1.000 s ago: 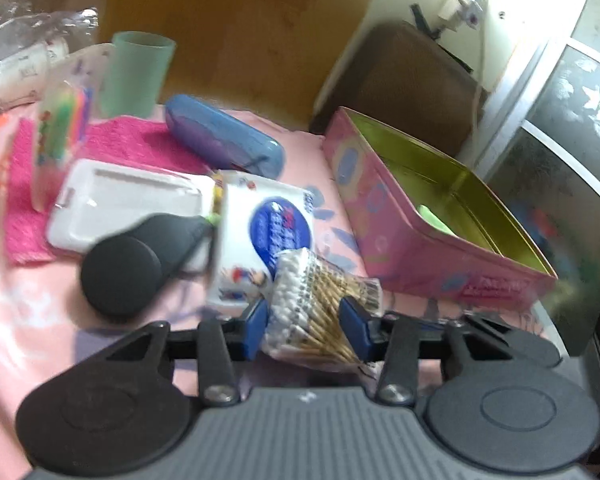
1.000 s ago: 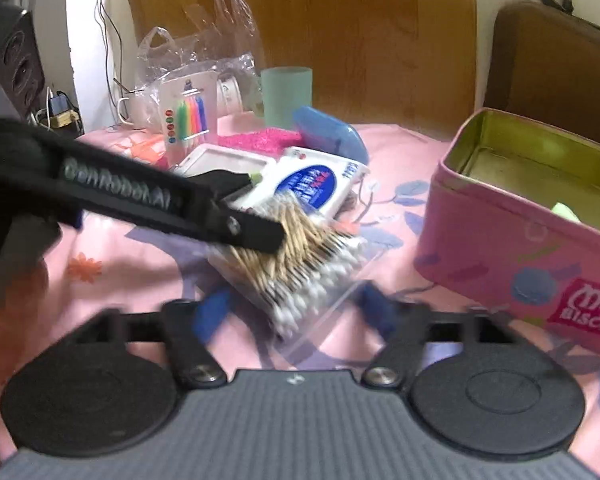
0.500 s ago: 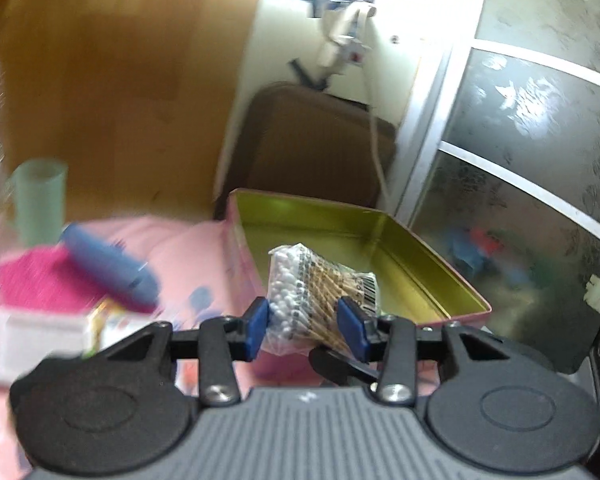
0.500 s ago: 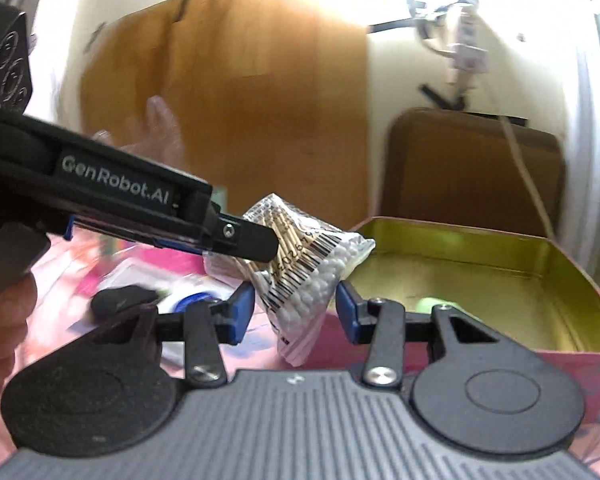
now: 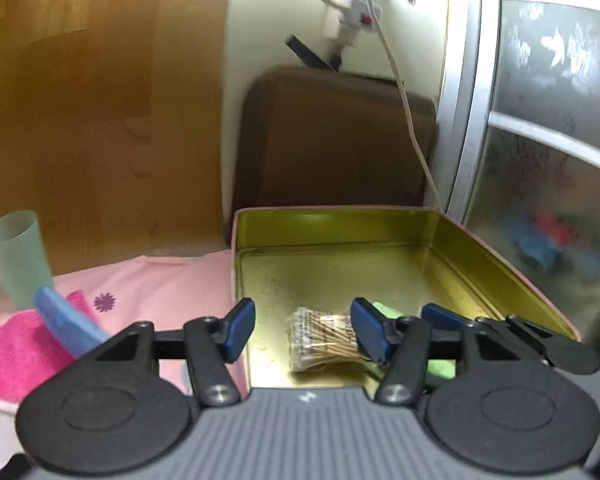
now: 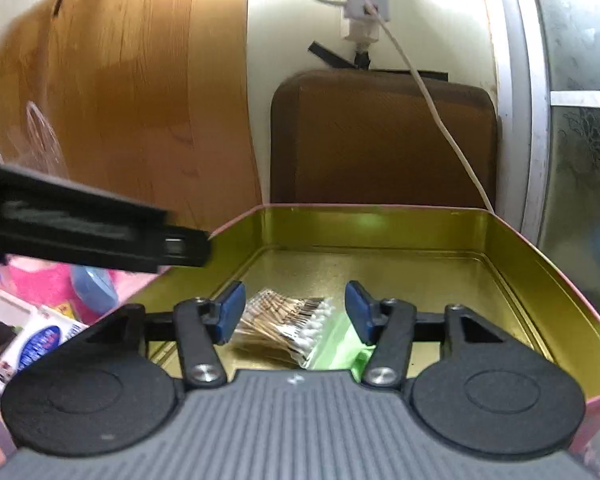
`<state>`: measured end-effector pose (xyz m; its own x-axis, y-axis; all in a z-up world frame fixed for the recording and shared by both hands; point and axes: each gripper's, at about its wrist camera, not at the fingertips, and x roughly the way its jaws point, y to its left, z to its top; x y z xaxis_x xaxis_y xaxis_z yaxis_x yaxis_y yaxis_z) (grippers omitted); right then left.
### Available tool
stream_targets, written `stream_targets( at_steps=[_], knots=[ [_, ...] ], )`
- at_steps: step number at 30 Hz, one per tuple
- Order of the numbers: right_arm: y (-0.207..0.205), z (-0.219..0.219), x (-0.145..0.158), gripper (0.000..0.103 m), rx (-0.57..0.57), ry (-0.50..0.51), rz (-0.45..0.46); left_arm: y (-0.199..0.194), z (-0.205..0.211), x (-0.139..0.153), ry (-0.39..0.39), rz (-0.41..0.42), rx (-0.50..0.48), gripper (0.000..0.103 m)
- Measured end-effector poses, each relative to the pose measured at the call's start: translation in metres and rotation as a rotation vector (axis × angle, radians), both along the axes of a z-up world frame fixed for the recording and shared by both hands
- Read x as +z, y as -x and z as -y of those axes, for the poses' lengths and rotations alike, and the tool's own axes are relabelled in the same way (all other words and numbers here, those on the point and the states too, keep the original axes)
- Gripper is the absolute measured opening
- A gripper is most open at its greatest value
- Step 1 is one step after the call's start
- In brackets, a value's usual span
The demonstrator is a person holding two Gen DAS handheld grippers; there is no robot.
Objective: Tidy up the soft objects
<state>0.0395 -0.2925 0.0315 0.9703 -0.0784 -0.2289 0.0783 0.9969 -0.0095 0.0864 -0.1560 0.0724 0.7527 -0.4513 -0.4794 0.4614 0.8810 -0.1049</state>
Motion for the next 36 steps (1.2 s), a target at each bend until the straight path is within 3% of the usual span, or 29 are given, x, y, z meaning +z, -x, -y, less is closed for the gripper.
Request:
stream_targets(
  at_steps=[5,7,10,11,17,19,21,25,30,31,32,35,36],
  knots=[
    [0.028,-0.016,0.011,0.062,0.026,0.002,0.084,0.035,-0.076,-0.004,0.052,0.039,0.092,0.059],
    [0.041,-0.028,0.016,0.065,0.062,0.001,0.141,0.049,-0.111,-0.012,0.024,0.055,0.169,0.060],
    [0.050,-0.051,0.019,0.088,0.176,-0.035,0.219,0.067,-0.165,-0.028,-0.051,0.060,0.317,0.062],
    [0.050,-0.062,0.017,0.089,0.208,-0.042,0.223,0.070,-0.180,-0.034,-0.069,0.050,0.359,0.065],
    [0.006,-0.135,0.008,0.085,0.402,-0.054,0.002,0.073,-0.257,-0.064,-0.183,0.020,0.650,0.066],
    [-0.011,-0.158,0.009,0.084,0.459,-0.072,-0.053,0.070,-0.272,-0.068,-0.148,0.002,0.714,0.066],
    [-0.029,-0.182,0.015,0.084,0.496,-0.094,-0.090,0.075,-0.281,-0.065,-0.083,0.014,0.739,0.068],
    [-0.070,-0.228,0.028,0.084,0.542,-0.130,-0.156,0.080,-0.273,-0.060,-0.084,0.070,0.736,0.073],
    [-0.115,-0.256,0.028,0.084,0.504,-0.157,-0.253,0.083,-0.279,-0.061,-0.047,0.094,0.735,0.073],
    [-0.121,-0.255,0.026,0.073,0.508,-0.185,-0.287,0.083,-0.281,-0.061,-0.034,0.091,0.736,0.073],
    [-0.124,-0.252,0.022,0.042,0.516,-0.212,-0.322,0.083,-0.283,-0.061,-0.025,0.090,0.735,0.073],
    [-0.120,-0.237,0.022,0.013,0.519,-0.259,-0.328,0.084,-0.282,-0.061,-0.017,0.091,0.739,0.074],
    [-0.114,-0.231,0.023,0.013,0.538,-0.268,-0.320,0.084,-0.282,-0.061,-0.017,0.092,0.739,0.074]
  ],
)
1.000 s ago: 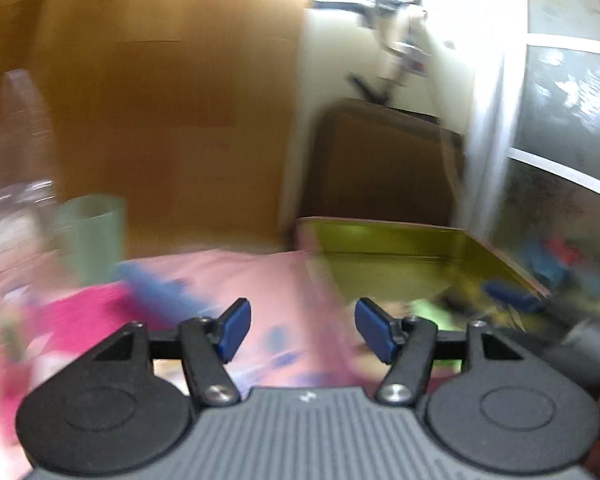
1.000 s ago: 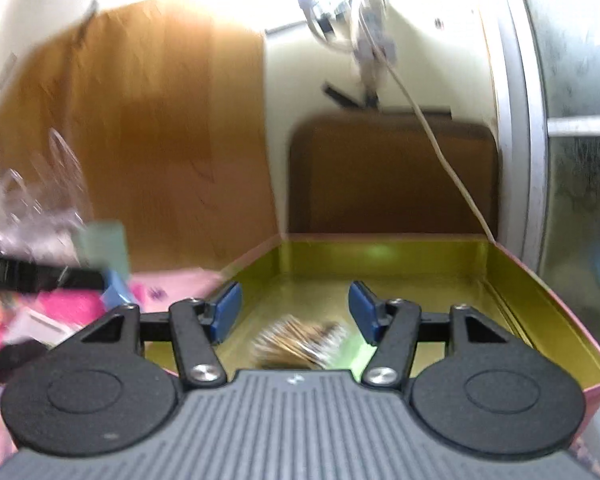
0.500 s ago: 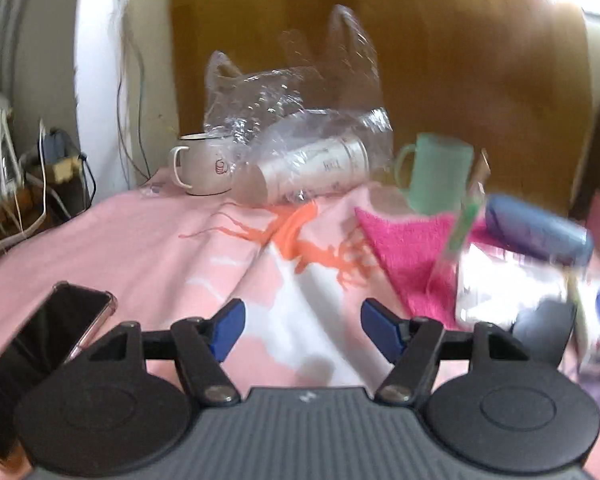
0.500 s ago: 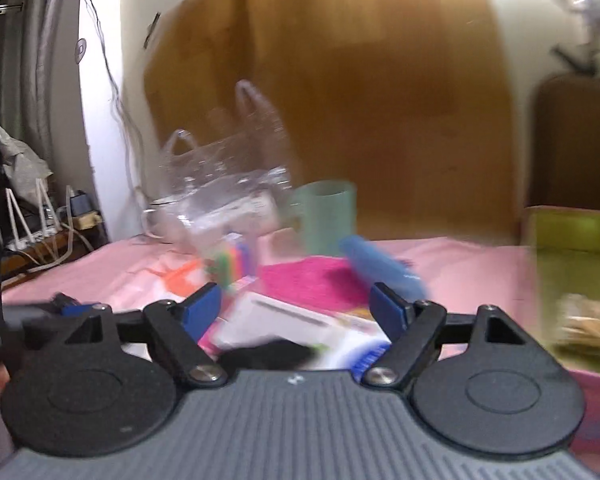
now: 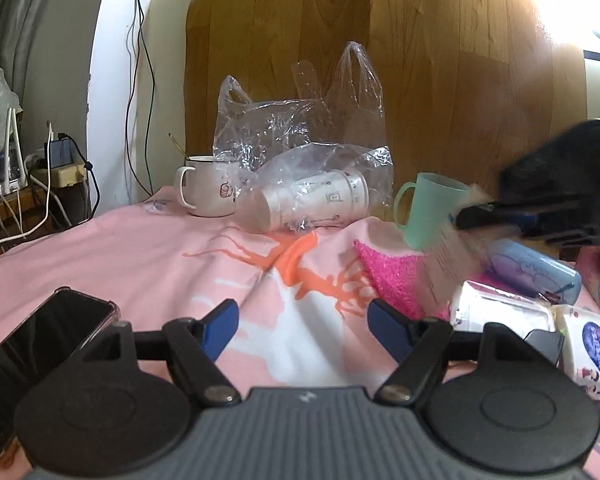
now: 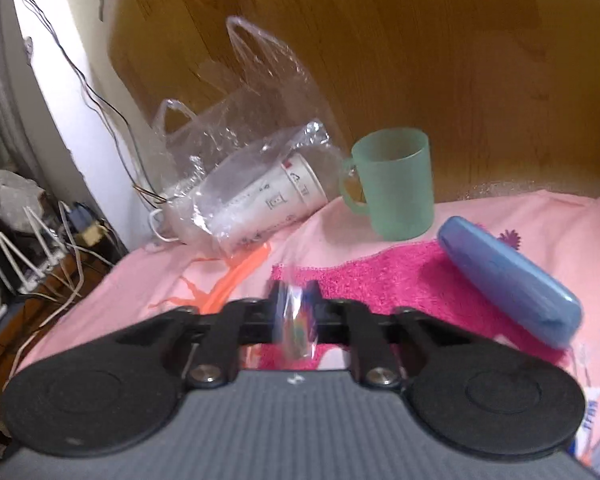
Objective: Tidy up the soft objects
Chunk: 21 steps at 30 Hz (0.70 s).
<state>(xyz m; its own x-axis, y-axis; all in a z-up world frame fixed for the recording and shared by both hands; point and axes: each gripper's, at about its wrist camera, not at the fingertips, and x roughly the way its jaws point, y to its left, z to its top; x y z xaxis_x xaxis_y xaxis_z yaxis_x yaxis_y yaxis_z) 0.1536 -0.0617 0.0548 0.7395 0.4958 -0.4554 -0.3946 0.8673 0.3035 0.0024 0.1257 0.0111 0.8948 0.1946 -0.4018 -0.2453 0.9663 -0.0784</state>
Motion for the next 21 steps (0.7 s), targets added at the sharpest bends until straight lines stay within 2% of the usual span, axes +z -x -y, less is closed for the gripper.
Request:
stream_targets(
  at_steps=[2,4,7,10,12,13,16,18,19,20,21],
  knots=[
    [0.023,0.012,0.008,0.013,0.027,-0.006,0.070,0.000,0.000,0.000,-0.001,0.000,-0.002,0.074],
    [0.053,0.021,0.014,0.013,0.077,0.042,0.187,-0.002,-0.001,0.000,0.003,-0.004,-0.007,0.074],
    [0.112,0.039,0.016,0.013,0.135,0.219,0.372,-0.004,-0.003,0.000,0.009,-0.013,-0.019,0.074],
    [0.173,0.049,0.001,0.013,0.153,0.464,0.558,-0.008,-0.003,-0.001,0.016,-0.033,-0.043,0.074],
    [0.199,0.047,-0.014,0.013,0.150,0.591,0.604,-0.008,-0.003,-0.001,0.019,-0.037,-0.058,0.074],
    [0.207,0.049,-0.022,0.013,0.166,0.629,0.593,-0.008,-0.001,-0.001,0.014,-0.041,-0.066,0.074],
    [0.213,0.041,-0.042,0.016,0.194,0.653,0.521,-0.010,0.007,-0.001,-0.024,-0.061,-0.082,0.074],
    [0.213,0.036,-0.052,0.035,0.252,0.612,0.461,-0.008,0.011,0.000,-0.037,-0.063,-0.107,0.074],
    [0.214,0.034,-0.055,0.058,0.277,0.581,0.426,-0.006,0.012,0.001,-0.030,-0.068,-0.122,0.074],
    [0.215,0.032,-0.057,0.074,0.292,0.540,0.404,-0.002,0.012,0.002,-0.005,-0.077,-0.143,0.074],
    [0.216,0.034,-0.058,0.077,0.313,0.503,0.386,0.001,0.011,0.003,0.023,-0.087,-0.162,0.074]
  ],
)
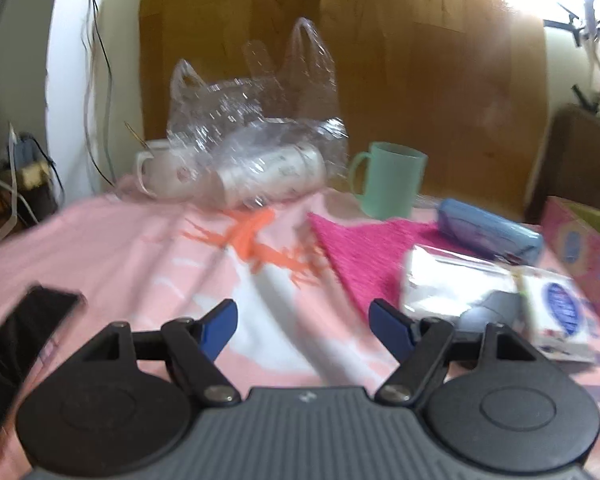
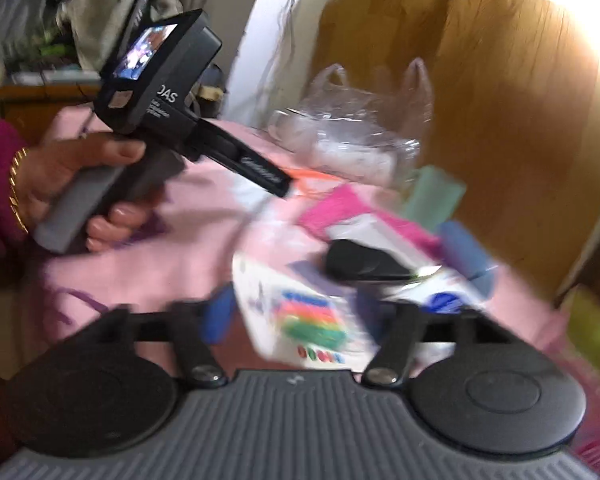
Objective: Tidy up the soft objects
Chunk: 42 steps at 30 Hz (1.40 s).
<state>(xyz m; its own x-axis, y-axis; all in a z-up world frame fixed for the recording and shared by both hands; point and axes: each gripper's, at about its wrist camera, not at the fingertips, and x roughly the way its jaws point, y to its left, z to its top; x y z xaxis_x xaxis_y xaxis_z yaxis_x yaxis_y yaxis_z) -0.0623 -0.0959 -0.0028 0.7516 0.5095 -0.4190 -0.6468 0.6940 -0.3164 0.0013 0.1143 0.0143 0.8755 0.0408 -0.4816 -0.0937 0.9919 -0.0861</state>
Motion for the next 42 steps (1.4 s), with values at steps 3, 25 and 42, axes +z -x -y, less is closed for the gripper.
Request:
stream_targets(
  at_steps=[3,25,42],
  knots=[
    [-0.001,0.012,0.005,0.080,0.060,-0.090,-0.099,0.016,-0.001,0.003,0.080,-0.047,-0.066,0.074],
    [-0.016,0.026,-0.022,0.079,-0.078,-0.089,-0.241,0.033,0.090,-0.005,0.207,-0.275,-0.506,0.051],
    [-0.030,0.068,0.003,0.005,-0.245,-0.224,-0.069,0.012,0.124,0.040,0.255,-0.173,-0.523,0.033]
  ],
)
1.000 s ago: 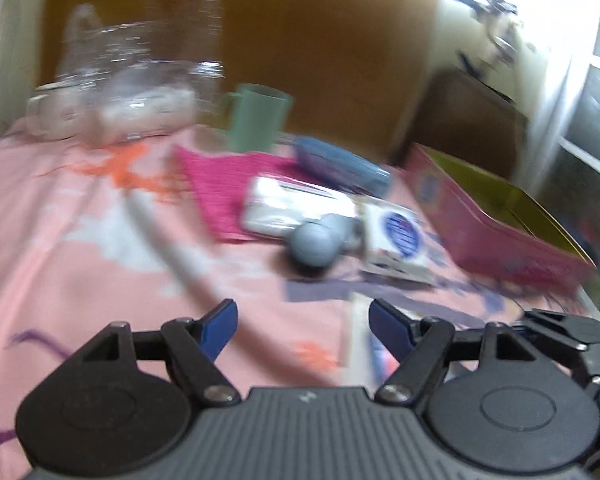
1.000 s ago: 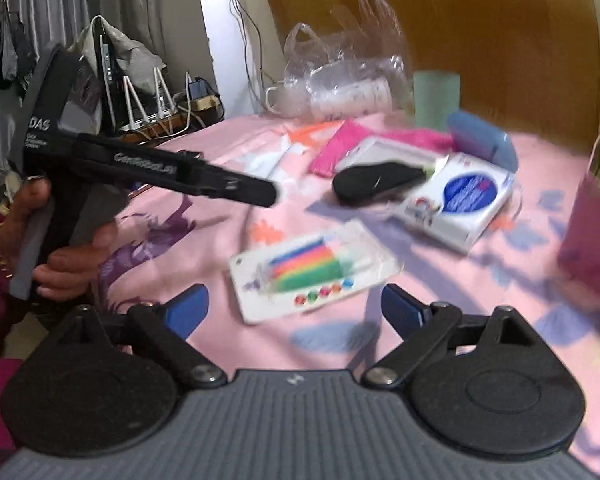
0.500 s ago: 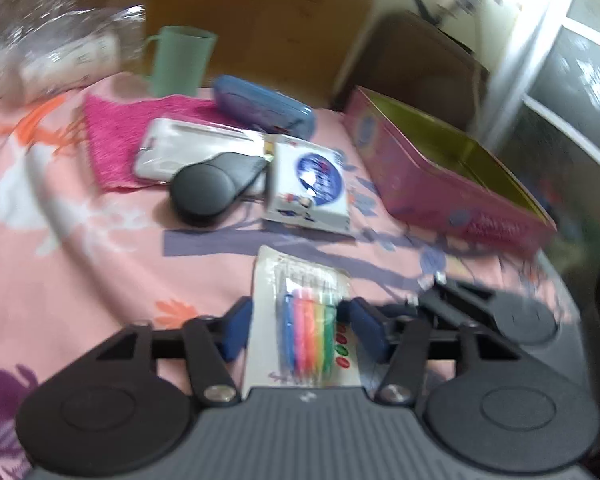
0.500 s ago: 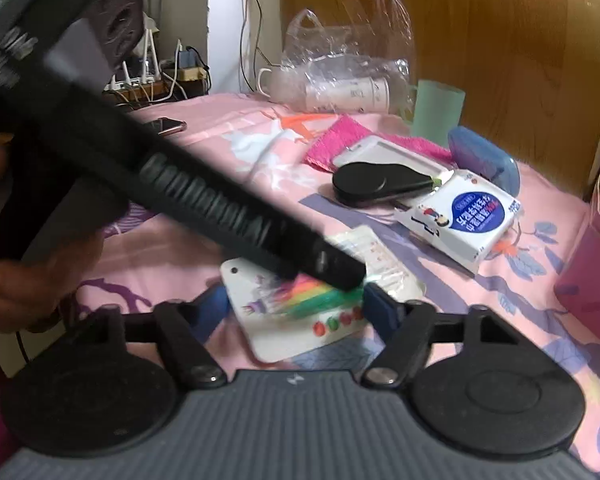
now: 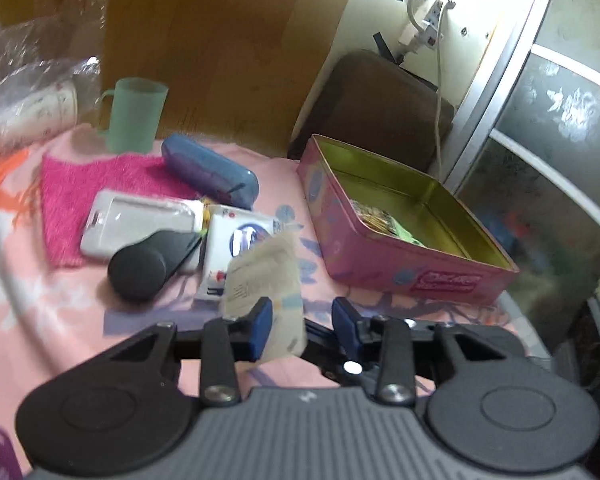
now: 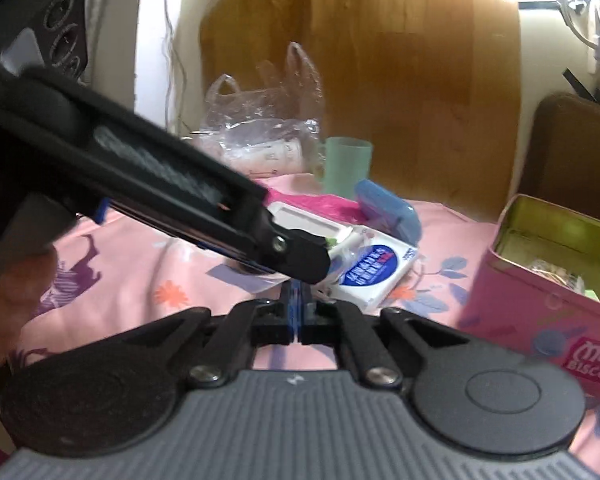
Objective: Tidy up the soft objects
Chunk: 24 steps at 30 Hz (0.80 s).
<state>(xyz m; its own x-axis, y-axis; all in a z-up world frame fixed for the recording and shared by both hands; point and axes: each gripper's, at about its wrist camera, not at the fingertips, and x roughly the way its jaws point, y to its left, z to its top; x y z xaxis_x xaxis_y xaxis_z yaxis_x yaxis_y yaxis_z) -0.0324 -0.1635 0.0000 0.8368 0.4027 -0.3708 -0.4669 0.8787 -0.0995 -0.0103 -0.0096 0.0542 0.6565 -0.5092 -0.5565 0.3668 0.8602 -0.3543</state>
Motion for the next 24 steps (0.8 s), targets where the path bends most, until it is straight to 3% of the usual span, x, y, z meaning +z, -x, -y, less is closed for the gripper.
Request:
stream_targets(
  at_steps=[4,6,7,8,11,15,16,18,19,20,24],
  knots=[
    [-0.012,0.015,-0.008,0.009,-0.030,-0.043,-0.100,-0.020,-0.003,-0.015,-0.032,-0.063,0.062,0.033],
    [-0.018,0.023,-0.012,0.031,-0.052,-0.082,-0.157,-0.024,-0.010,-0.016,-0.040,-0.062,0.080,0.038],
    [-0.021,0.028,-0.013,0.050,-0.056,-0.109,-0.179,-0.024,-0.014,-0.015,-0.039,-0.055,0.083,0.044],
    [-0.016,0.026,-0.012,0.054,-0.060,-0.129,-0.195,-0.024,-0.017,-0.013,-0.041,-0.042,0.087,0.055],
    [-0.022,0.029,-0.012,0.054,-0.038,-0.195,-0.254,-0.026,-0.027,-0.008,-0.073,0.009,0.096,0.077],
    [-0.033,0.033,-0.017,0.055,-0.017,-0.291,-0.342,-0.036,-0.032,-0.017,-0.118,0.013,-0.010,0.082],
    [-0.036,0.032,-0.017,0.055,-0.013,-0.309,-0.354,-0.037,-0.033,-0.022,-0.121,0.000,-0.033,0.078],
    [-0.040,0.030,-0.017,0.054,0.002,-0.340,-0.372,-0.042,-0.035,-0.036,-0.091,-0.058,-0.094,0.055],
    [-0.040,0.023,-0.019,0.047,0.015,-0.328,-0.374,-0.044,-0.036,-0.042,-0.064,-0.085,-0.103,0.051],
    [-0.039,0.017,-0.020,0.037,0.014,-0.299,-0.349,-0.043,-0.039,-0.044,-0.031,-0.086,-0.090,0.048],
    [-0.037,0.016,-0.014,0.028,0.010,-0.317,-0.302,-0.042,-0.046,-0.037,0.038,-0.107,-0.036,0.048]
  ],
)
